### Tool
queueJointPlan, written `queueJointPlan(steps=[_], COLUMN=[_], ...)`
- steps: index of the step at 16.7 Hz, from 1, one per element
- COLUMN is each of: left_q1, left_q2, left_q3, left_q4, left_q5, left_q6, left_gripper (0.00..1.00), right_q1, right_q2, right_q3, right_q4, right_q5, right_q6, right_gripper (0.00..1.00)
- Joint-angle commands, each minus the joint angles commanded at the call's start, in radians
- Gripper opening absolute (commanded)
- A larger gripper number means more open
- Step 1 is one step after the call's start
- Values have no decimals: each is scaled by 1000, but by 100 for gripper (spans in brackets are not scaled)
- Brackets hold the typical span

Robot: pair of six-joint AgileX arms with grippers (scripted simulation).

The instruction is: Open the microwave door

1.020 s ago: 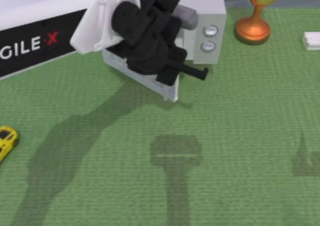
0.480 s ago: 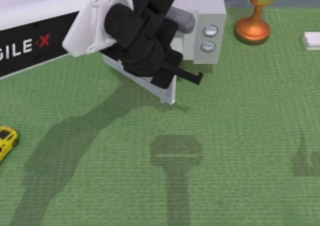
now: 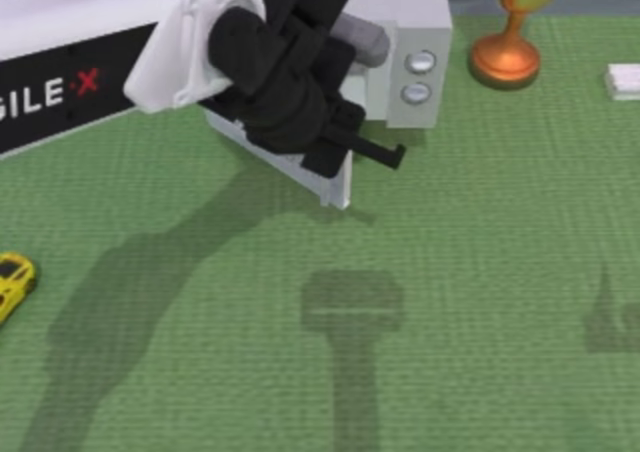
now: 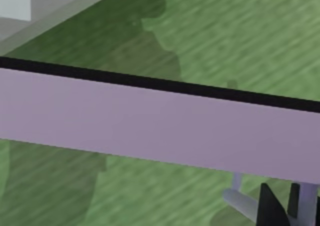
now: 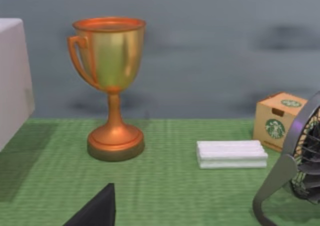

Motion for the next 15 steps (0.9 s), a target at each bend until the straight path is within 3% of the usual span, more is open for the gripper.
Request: queueJointPlan(steps=[10,15], left_q1=[0,13], left_q2=[0,-28], left_q3=[0,-32], left_q4=[0,8], left_q5=[0,31], left_q6=[0,45], left_gripper=[0,0], right_q1=[0,0], right_q2=[0,0], right_q3=[0,0], right_q4=[0,0], right_q5=[0,0], right_q6=[0,0], right_gripper=[100,100])
